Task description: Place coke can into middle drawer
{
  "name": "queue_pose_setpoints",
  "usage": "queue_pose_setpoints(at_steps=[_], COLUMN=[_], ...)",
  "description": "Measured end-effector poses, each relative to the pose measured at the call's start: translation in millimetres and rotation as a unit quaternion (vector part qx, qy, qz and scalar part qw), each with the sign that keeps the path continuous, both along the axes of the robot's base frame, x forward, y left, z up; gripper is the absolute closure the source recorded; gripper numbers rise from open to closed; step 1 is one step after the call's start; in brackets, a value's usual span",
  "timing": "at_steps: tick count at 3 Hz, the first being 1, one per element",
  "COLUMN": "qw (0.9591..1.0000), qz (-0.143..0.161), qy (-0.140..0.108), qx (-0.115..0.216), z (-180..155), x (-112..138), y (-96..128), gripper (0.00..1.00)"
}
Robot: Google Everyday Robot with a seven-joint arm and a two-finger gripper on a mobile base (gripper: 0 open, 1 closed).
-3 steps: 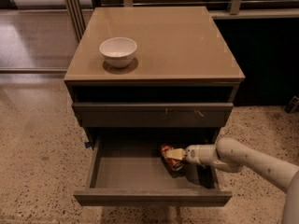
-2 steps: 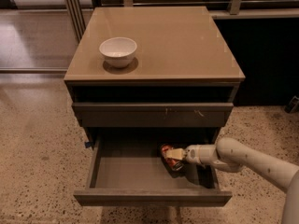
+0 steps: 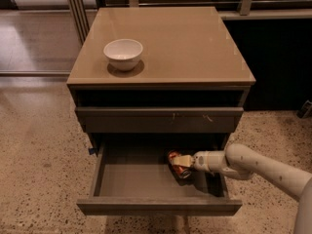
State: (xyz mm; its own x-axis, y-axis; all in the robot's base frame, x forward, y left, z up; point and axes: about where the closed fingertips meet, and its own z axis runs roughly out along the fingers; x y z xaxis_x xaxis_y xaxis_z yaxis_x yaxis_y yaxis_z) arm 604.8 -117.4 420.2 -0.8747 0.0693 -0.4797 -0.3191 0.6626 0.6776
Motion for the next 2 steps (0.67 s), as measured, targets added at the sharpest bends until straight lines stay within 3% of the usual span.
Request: queue_pose_setpoints(at_steps=[1, 2], qw=[1.0, 1.0], qz=[0.0, 0.0], qy=[0.0, 0.0], qx=[0.0, 0.0], z=[0.0, 0.0], x=[0.0, 0.0], y=[0.1, 0.1], gripper=[0.0, 0.0])
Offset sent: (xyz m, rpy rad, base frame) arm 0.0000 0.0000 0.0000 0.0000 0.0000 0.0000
